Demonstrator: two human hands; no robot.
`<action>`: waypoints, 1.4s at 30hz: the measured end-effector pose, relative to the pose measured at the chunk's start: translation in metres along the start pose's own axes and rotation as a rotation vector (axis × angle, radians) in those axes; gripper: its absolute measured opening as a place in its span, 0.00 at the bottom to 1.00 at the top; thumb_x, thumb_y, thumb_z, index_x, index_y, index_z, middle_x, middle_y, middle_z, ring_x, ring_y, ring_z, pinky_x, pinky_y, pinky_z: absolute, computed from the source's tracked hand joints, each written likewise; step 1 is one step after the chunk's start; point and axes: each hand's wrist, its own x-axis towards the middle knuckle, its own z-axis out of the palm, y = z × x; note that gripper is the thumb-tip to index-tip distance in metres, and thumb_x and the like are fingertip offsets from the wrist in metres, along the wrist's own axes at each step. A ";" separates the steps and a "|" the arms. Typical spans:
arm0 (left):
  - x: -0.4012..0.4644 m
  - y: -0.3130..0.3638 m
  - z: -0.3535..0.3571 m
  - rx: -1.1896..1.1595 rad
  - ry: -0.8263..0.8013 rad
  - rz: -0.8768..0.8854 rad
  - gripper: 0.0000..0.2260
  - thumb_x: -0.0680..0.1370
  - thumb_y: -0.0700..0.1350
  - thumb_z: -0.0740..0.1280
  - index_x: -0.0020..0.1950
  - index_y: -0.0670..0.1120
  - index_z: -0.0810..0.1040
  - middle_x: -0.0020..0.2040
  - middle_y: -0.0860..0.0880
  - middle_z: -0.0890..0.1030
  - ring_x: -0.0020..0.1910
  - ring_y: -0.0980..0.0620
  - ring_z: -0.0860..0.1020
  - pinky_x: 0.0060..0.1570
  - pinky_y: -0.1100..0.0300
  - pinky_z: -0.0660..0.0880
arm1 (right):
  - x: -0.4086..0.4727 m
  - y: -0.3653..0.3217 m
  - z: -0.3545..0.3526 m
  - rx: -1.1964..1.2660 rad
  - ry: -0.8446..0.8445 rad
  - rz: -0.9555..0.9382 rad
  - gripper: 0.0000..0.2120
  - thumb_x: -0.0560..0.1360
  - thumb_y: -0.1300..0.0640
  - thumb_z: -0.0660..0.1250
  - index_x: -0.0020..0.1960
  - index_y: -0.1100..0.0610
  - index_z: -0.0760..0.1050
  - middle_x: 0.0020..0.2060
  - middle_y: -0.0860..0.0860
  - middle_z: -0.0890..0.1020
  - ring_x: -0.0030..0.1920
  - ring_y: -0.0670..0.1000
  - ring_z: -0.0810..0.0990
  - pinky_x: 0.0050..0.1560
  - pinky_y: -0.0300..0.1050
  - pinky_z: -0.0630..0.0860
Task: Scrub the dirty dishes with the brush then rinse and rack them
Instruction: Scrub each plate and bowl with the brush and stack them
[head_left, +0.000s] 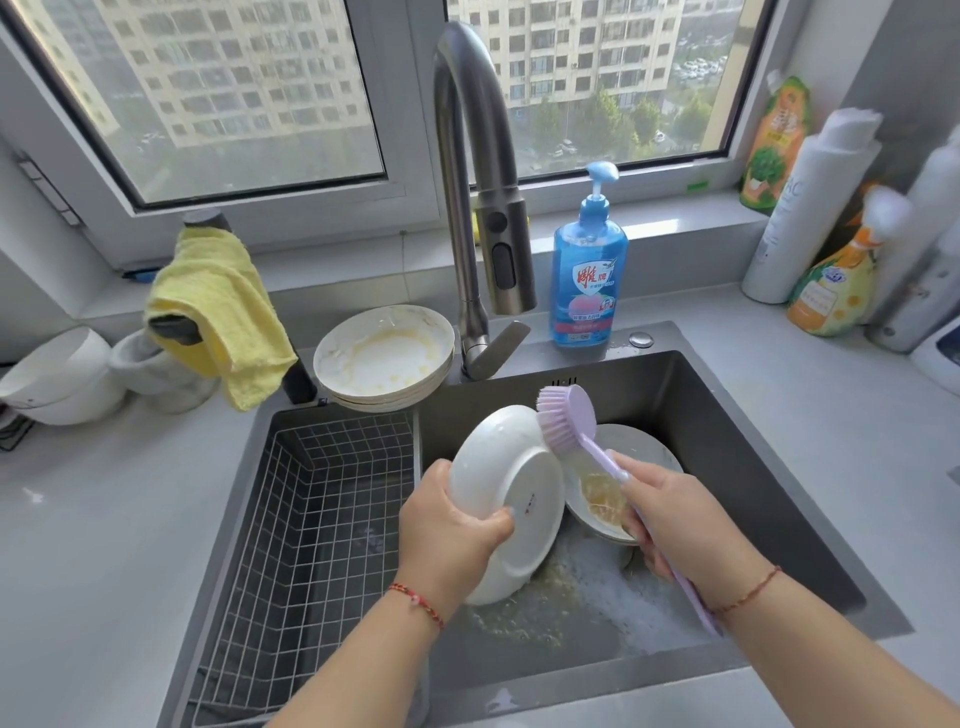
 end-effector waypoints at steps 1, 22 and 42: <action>0.000 0.000 0.000 -0.007 -0.005 -0.014 0.15 0.66 0.42 0.79 0.41 0.50 0.73 0.39 0.55 0.79 0.37 0.60 0.77 0.31 0.72 0.72 | -0.007 -0.008 0.003 -0.046 -0.030 -0.057 0.18 0.81 0.56 0.56 0.64 0.37 0.72 0.22 0.48 0.68 0.20 0.46 0.62 0.21 0.38 0.63; 0.001 -0.012 -0.006 -0.099 -0.051 -0.063 0.20 0.60 0.46 0.78 0.50 0.51 0.80 0.44 0.51 0.84 0.45 0.50 0.83 0.48 0.46 0.81 | -0.050 -0.039 0.033 -0.667 -0.248 -0.415 0.23 0.81 0.53 0.55 0.62 0.23 0.60 0.27 0.47 0.70 0.26 0.45 0.66 0.28 0.37 0.63; 0.005 0.014 -0.022 -0.514 0.055 -0.027 0.27 0.54 0.50 0.80 0.50 0.48 0.78 0.46 0.48 0.84 0.47 0.45 0.84 0.47 0.44 0.82 | 0.024 0.029 0.023 0.315 -0.032 0.217 0.33 0.64 0.40 0.72 0.57 0.63 0.71 0.42 0.58 0.79 0.22 0.46 0.61 0.22 0.39 0.65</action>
